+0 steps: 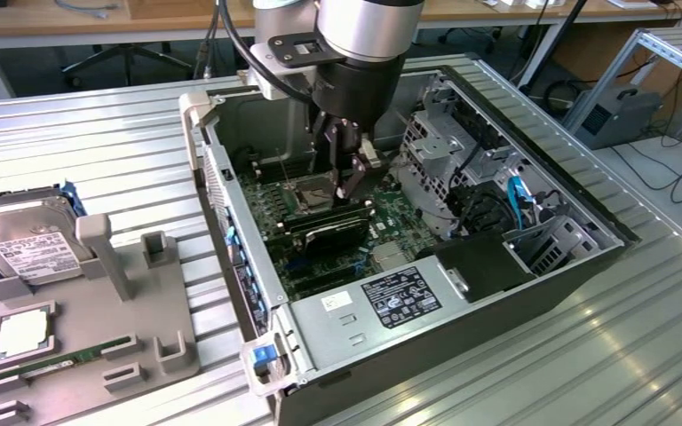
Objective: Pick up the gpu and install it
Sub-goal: 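Press down on the gpu until it lock into place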
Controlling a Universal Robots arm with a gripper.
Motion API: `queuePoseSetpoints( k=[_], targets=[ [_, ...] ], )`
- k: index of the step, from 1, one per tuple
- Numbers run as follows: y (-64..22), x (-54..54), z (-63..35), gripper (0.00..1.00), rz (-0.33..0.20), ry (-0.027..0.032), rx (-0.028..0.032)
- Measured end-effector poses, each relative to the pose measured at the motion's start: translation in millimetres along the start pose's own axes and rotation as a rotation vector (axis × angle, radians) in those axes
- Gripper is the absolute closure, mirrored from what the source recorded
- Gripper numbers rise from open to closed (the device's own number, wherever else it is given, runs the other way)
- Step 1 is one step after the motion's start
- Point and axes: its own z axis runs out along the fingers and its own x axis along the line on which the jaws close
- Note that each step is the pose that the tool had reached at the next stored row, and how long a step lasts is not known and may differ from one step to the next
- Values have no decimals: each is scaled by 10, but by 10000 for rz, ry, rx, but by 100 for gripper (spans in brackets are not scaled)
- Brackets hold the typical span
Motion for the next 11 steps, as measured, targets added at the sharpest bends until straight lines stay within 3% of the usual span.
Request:
queuePoseSetpoints(
  k=[2,9,11],
  targets=[
    [0,0,0,44,1,0,0],
    [0,0,0,89,1,0,0],
    [0,0,0,89,0,0,1]
  ],
)
